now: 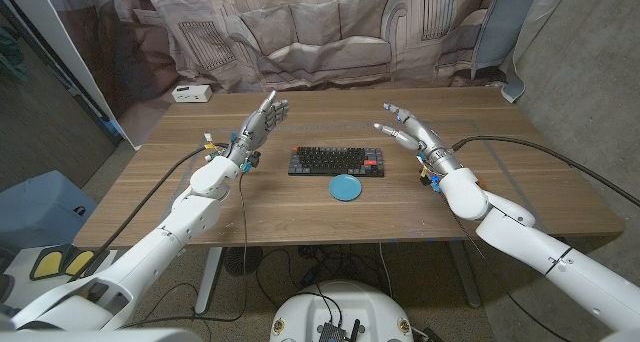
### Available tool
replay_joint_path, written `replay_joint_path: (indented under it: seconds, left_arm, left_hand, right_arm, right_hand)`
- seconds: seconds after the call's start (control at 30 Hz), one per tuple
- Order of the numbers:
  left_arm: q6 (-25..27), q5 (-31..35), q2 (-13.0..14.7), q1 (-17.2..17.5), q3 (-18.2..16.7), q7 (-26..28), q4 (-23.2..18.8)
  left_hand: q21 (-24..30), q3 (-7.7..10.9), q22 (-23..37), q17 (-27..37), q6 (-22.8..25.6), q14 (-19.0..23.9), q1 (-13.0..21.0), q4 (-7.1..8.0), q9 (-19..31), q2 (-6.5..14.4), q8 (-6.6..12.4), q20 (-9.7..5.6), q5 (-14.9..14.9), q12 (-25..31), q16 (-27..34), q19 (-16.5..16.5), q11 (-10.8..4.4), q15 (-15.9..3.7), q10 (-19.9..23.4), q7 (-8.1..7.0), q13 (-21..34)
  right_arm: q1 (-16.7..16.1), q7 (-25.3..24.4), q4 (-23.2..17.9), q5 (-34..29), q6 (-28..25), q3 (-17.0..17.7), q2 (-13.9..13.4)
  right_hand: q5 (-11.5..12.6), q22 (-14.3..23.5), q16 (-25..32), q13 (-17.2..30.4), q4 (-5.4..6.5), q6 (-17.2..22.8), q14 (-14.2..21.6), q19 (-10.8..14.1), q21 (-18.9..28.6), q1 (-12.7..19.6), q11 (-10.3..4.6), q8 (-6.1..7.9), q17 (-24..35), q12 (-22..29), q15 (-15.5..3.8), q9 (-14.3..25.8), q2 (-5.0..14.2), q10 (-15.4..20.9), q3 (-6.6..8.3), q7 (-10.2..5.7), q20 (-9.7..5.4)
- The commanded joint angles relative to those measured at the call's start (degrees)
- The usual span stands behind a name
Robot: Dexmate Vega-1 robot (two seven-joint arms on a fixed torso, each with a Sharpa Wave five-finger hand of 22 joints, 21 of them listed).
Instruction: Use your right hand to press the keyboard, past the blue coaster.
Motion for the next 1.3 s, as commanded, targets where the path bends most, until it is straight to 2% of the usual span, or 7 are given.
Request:
replay_joint_path:
  seconds: [0.03, 0.3, 0.43, 0.73, 0.93, 1.2, 1.3]
  left_arm:
    - [0.66, -0.15, 0.5, 0.58, -0.33, 0.56, -0.78]
    - [1.49, -0.21, 0.8, 0.44, -0.06, 0.19, -1.41]
    - [1.98, -0.53, 0.97, 0.54, -0.17, 0.23, -2.34]
    - [1.87, -0.33, 0.43, -0.14, 0.46, -0.43, -2.35]
    - [1.79, 2.43, 0.8, -0.22, 0.5, 2.5, -2.9]
    - [0.72, 1.51, -0.49, -3.0, 1.26, -0.99, 1.66]
    - [-0.05, 1.26, -0.66, -3.3, 1.05, -1.52, 2.77]
  left_hand:
    - [-0.11, 0.15, 0.21, 0.15, 0.7, 0.39, 0.4, -0.26, 0.19, 0.48, 0.34, -0.06, -0.13, -0.07, -0.09, 0.51, -0.14, 0.2, 0.35, -0.1, 0.11]
    - [-0.25, 0.15, 0.22, 0.15, 0.66, 0.27, 0.42, -0.31, 0.18, 0.54, 0.35, -0.09, -0.14, -0.12, -0.15, 0.61, -0.17, 0.25, 0.24, -0.04, 0.11]
    - [-0.29, 0.14, 0.22, 0.15, 0.63, 0.12, 0.42, -0.33, 0.18, 0.56, 0.35, -0.19, -0.14, -0.14, -0.21, 0.71, -0.29, 0.26, 0.2, 0.02, 0.11]
    - [-0.41, 0.14, 0.22, 0.15, 0.65, 0.06, 0.43, -0.38, 0.18, 0.6, 0.39, -0.27, -0.15, -0.14, -0.23, 0.83, -0.16, 0.29, 0.21, 0.06, 0.11]
    - [-0.49, 0.14, 0.23, 0.15, 0.62, 0.0, 0.44, -0.41, 0.18, 0.62, 0.39, -0.38, -0.15, -0.13, -0.25, 0.85, -0.16, 0.35, 0.23, 0.04, 0.11]
    - [-0.68, 0.12, 0.23, 0.15, 0.56, -0.03, 0.45, -0.46, 0.18, 0.65, 0.38, -0.43, -0.15, -0.16, -0.25, 0.8, -0.21, 0.34, 0.15, 0.03, 0.11]
    - [-0.75, 0.12, 0.23, 0.15, 0.53, -0.08, 0.45, -0.48, 0.18, 0.66, 0.38, -0.48, -0.16, -0.16, -0.27, 0.8, -0.07, 0.37, 0.14, 0.05, 0.11]
  right_arm:
    - [0.89, 2.23, 6.36, 7.72, 10.78, 0.95, 3.22]
    - [1.76, 3.72, 12.3, 14.47, 17.34, 1.33, 7.68]
    - [2.24, 5.5, 15.6, 18.53, 21.0, 1.46, 9.91]
    - [2.67, 7.67, 16.87, 21.09, 21.78, 2.23, 10.07]
    - [3.37, 9.76, 17.55, 24.09, 21.12, 2.81, 10.04]
    - [6.07, 15.6, 21.09, 30.17, 22.1, 2.98, 10.74]
    - [7.17, 18.34, 22.73, 33.34, 22.72, 3.03, 11.57]
  right_hand:
    - [-0.05, -0.07, 0.32, 0.0, -0.03, 0.53, 0.69, 1.52, 0.58, 0.13, 0.21, 0.16, 0.04, 0.06, -0.03, 0.08, -0.75, 0.46, -0.14, 0.39, -0.28]
    - [-0.05, -0.13, 0.28, -0.02, -0.04, 0.32, 1.32, 3.06, 0.72, 0.15, 0.52, -0.06, 0.03, -0.1, 0.22, 0.08, -1.06, 0.61, -0.32, 0.64, -0.32]
    - [-0.03, -0.18, 0.05, -0.03, -0.01, 2.52, 1.87, 4.51, 0.55, 0.09, 1.07, 0.56, 0.05, 0.35, 0.32, 0.09, -1.57, 2.65, -0.65, 1.25, 0.01]
    - [0.01, -0.19, 0.08, -0.03, 0.02, 3.24, 2.57, 5.4, 0.47, 0.04, 1.27, 0.64, 0.07, 0.39, 0.21, 0.08, -1.87, 3.3, -0.85, 1.89, -0.1]
    - [0.01, -0.19, 0.17, -0.03, 0.1, 3.35, 3.16, 5.75, 0.35, -0.12, 1.28, 0.57, 0.1, 0.33, 0.6, 0.08, -2.09, 3.49, -1.03, 2.02, 0.07]
    - [-0.01, -0.19, -0.06, -0.02, 0.38, 3.28, 3.2, 5.94, -0.07, -0.77, 2.88, 0.32, 0.22, 0.08, 1.03, 0.09, -2.63, 3.48, -1.55, 2.55, 0.22]
    - [0.05, -0.18, -0.34, 0.0, 0.63, 5.39, 3.24, 6.09, -0.56, -1.32, 3.79, 0.94, 0.31, -0.16, 1.21, 0.16, -2.98, 3.4, -1.97, 3.56, 0.4]
